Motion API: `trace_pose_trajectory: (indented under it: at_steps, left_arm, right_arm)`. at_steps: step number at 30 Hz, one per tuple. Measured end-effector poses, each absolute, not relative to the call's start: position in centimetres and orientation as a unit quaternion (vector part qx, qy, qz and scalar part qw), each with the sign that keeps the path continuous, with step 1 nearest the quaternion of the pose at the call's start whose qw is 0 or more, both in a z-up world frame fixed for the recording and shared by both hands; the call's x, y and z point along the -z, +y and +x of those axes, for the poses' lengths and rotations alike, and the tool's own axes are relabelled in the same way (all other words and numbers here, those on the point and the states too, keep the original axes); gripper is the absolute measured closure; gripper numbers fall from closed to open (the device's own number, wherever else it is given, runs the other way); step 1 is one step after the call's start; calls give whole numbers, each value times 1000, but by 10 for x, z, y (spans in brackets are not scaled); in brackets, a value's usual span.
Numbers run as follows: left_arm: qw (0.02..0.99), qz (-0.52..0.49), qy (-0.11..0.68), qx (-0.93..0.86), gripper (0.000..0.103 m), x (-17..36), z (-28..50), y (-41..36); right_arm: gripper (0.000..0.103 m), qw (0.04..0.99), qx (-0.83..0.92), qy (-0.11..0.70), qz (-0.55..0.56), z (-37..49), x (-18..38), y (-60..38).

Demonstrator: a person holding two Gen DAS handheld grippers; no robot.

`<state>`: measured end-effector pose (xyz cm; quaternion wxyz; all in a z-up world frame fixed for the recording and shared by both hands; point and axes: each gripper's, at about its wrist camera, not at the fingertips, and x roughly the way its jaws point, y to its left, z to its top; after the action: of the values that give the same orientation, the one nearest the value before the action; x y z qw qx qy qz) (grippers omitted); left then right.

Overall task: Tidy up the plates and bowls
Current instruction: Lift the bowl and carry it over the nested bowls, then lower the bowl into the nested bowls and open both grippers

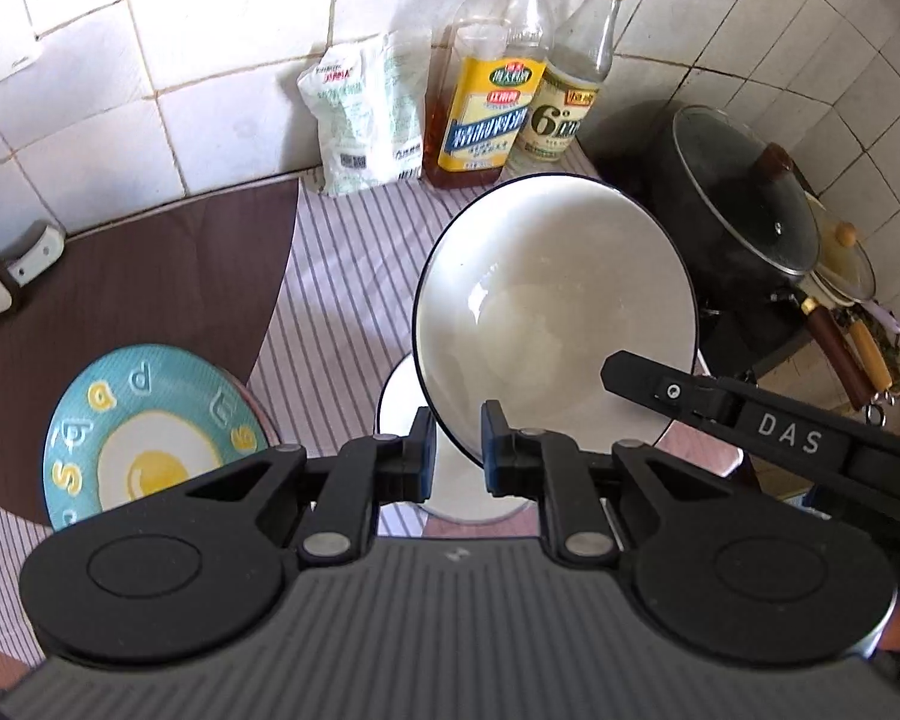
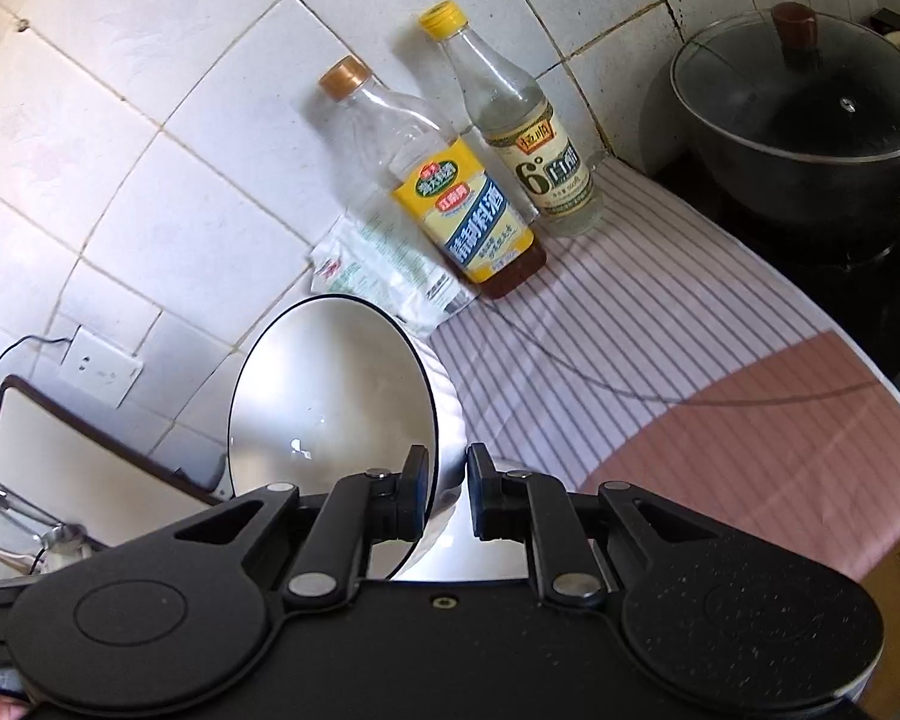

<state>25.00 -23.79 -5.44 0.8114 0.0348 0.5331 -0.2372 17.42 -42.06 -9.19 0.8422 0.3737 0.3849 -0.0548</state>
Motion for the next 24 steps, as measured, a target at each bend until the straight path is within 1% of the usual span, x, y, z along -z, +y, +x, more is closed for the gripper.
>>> trace_pose_trajectory:
  at_steps: [9, 19, 24]
  left_arm:
    - [807, 46, 545, 223, 90, 79, 234, -229]
    - [790, 64, 570, 216, 90, 109, 241, -234]
    - [779, 65, 586, 214, 90, 121, 249, -237]
  right_arm:
    - [86, 836, 50, 403, 369, 161, 110, -407]
    - [86, 821, 57, 426, 375, 164, 139, -406]
    - [86, 824, 64, 437, 356, 168, 149, -403]
